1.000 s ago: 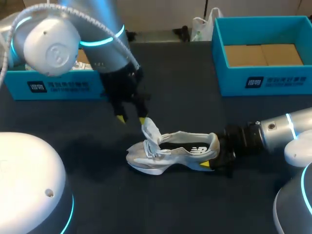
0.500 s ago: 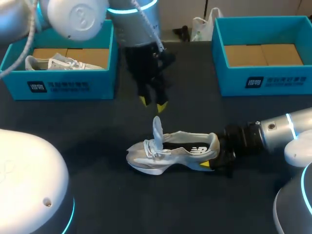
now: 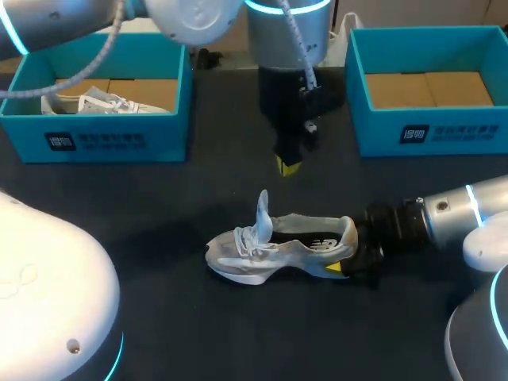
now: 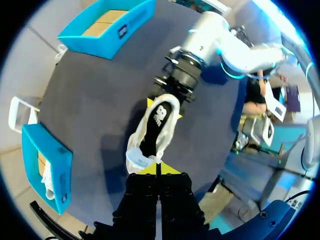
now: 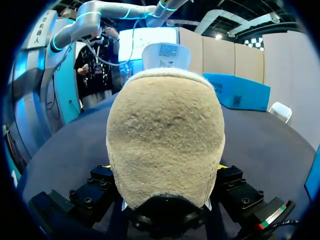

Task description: Take the shoe out of the shoebox, open the shoe tongue, remove and reinsert the insole, then place the shoe into the shoebox

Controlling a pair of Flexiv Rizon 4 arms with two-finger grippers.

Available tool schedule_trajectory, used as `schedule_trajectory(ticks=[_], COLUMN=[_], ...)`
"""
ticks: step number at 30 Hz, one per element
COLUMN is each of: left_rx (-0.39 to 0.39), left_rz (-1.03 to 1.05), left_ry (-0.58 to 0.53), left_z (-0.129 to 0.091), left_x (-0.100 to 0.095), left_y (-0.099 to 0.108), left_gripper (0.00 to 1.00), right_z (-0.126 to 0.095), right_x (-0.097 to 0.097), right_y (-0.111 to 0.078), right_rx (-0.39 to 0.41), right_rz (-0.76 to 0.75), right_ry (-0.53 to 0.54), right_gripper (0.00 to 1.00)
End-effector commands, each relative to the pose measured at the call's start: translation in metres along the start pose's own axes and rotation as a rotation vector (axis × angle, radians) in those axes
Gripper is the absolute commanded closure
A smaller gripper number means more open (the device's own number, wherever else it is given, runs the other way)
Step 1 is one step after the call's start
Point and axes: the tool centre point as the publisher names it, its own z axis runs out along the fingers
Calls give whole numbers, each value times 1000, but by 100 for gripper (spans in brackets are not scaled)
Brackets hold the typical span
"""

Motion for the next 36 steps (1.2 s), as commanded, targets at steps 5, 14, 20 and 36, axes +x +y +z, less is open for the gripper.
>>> schedule_trajectory(ticks=[5, 14, 20, 36], left_rx=[-177, -71, -37, 47], left_rz=[3, 230, 293, 511], left_ry=[8, -3, 39, -19], left_z=[-1, 28, 29, 79], left_x=[-3, 11, 13, 21], left_y=[-11, -12, -14, -39], left_gripper=[100, 100, 100, 100], right_z=[0, 0, 0, 0], right_x=[-1, -1, -1, -1], right_y=[0, 0, 0, 0], right_rx=[4, 4, 4, 4], right_rz=[1, 1, 1, 1], right_ry=[-1, -1, -1, -1], right_gripper=[100, 100, 100, 100])
